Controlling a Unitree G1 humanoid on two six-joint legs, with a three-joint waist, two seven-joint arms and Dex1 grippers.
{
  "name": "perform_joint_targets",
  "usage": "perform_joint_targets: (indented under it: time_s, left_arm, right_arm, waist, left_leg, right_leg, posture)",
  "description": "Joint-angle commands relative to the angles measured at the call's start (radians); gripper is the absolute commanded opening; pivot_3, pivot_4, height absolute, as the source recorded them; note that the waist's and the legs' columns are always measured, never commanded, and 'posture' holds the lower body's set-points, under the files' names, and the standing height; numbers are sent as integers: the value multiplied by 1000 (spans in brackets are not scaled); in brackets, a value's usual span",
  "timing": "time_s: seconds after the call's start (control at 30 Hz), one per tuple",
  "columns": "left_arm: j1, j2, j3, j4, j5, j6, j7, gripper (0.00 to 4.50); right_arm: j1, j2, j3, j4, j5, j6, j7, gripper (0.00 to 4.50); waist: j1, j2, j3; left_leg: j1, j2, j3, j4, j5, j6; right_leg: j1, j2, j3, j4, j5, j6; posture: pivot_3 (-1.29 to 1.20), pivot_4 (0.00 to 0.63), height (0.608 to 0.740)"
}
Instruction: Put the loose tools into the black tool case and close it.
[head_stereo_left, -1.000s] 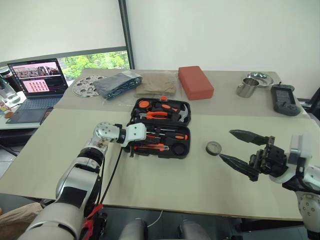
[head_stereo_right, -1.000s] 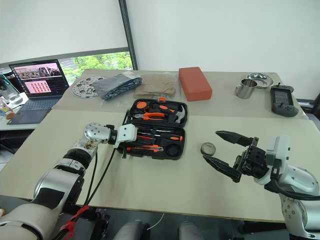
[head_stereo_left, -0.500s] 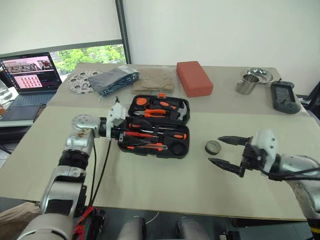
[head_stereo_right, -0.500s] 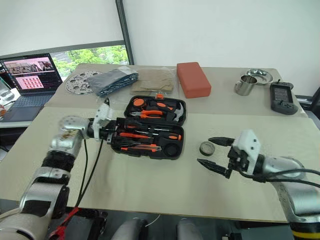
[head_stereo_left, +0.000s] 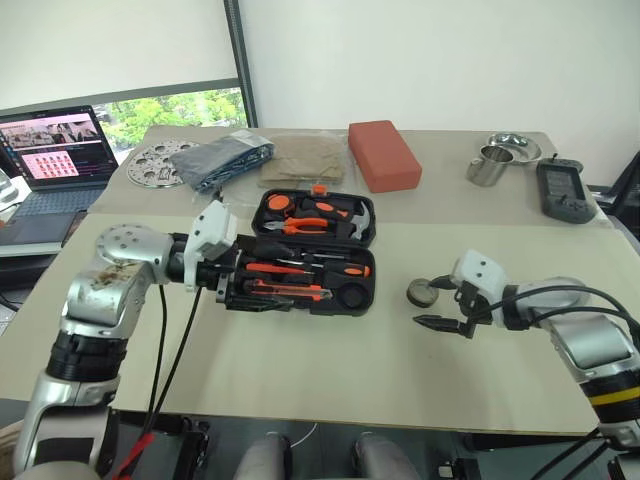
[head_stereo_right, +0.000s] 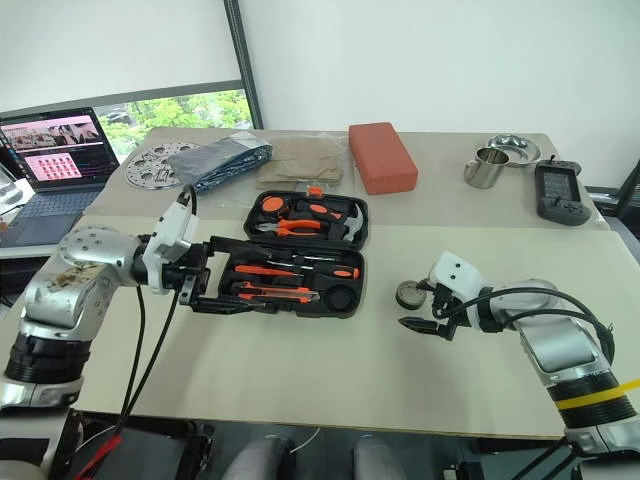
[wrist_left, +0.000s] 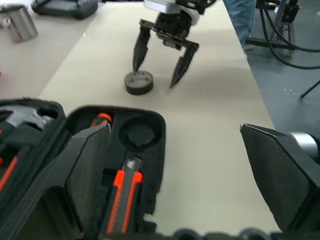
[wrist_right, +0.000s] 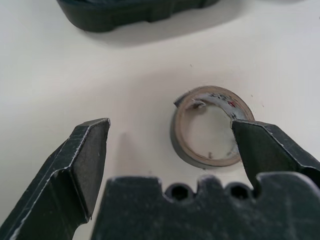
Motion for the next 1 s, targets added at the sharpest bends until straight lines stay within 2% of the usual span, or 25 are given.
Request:
perform_joint_targets:
  time_s: [0.03, 0.07, 0.1, 0.27, 0.3, 0.33, 0.37, 0.43, 0.7, 1.0]
  left_arm:
    - [32, 40, 34, -76, -26, 18, 28, 4500]
    - [44, 45, 36, -85, -34, 22, 35, 4500]
    - [53, 48, 38, -93, -41, 24, 42, 4500]
    - [75, 56, 37, -118, -60, 31, 63, 4500]
    - [77, 57, 36, -122, -63, 30, 66, 4500]
    - [78, 56, 37, -127, -69, 29, 69, 4500]
    - [79, 55, 37, -131, -73, 28, 73, 4500]
    - [81, 56, 36, -134, -79, 26, 79, 4500]
    - [132, 79, 75, -147, -92, 28, 109, 4500]
    - [237, 117, 146, -185, -106, 33, 173, 4500]
  right_arm:
    - [-32, 13, 11, 5, -16, -24, 27, 3754]
    - [-36, 17, 15, 12, -22, -29, 29, 3293]
    - [-41, 23, 17, 18, -26, -32, 30, 3118]
    - [-66, 37, 26, 46, -45, -46, 42, 1286]
    - [-71, 39, 28, 51, -49, -48, 45, 987]
    - [-77, 39, 29, 55, -51, -50, 48, 987]
    - [-81, 40, 28, 57, -52, -51, 51, 292]
    - [-85, 39, 25, 56, -54, -51, 57, 56]
    - [-137, 54, 27, -13, -48, -20, 71, 56]
    - [-266, 193, 118, -190, -3, 111, 87, 56]
  waist:
    - [0, 0, 0]
    - [0, 0, 0]
    - [0, 0, 0]
    - [0, 0, 0]
    - [0, 0, 0]
    - [1, 0, 0]
    - [1, 0, 0]
    - [0, 0, 0]
    - [-3, 0, 1]
    - [0, 0, 2]
  left_leg:
    - [0, 0, 0, 0, 0, 0]
    - [0, 0, 0, 0, 0, 0]
    - [0, 0, 0, 0, 0, 0]
    - [0, 0, 0, 0, 0, 0]
    - [0, 0, 0, 0, 0, 0]
    - [0, 0, 0, 0, 0, 0]
    - [0, 0, 0, 0, 0, 0]
    - [0, 0, 0, 0, 0, 0]
    - [1, 1, 1, -1, 0, 0]
    - [2, 2, 0, -3, 0, 0]
  right_leg:
    - [0, 0, 0, 0, 0, 0]
    - [0, 0, 0, 0, 0, 0]
    - [0, 0, 0, 0, 0, 0]
    - [0, 0, 0, 0, 0, 0]
    - [0, 0, 0, 0, 0, 0]
    - [0, 0, 0, 0, 0, 0]
    - [0, 0, 0, 0, 0, 0]
    - [0, 0, 0, -1, 0, 0]
    - [0, 0, 0, -1, 0, 0]
    - [-1, -1, -1, 0, 0, -1]
  posture:
    - [0, 150, 740]
    - [0, 150, 740]
    - [0, 150, 740]
    - [0, 150, 740]
    - [0, 150, 740]
    - [0, 150, 740]
    - [0, 150, 740]
    - [0, 150, 740]
    - [0, 150, 740]
    - [0, 150, 740]
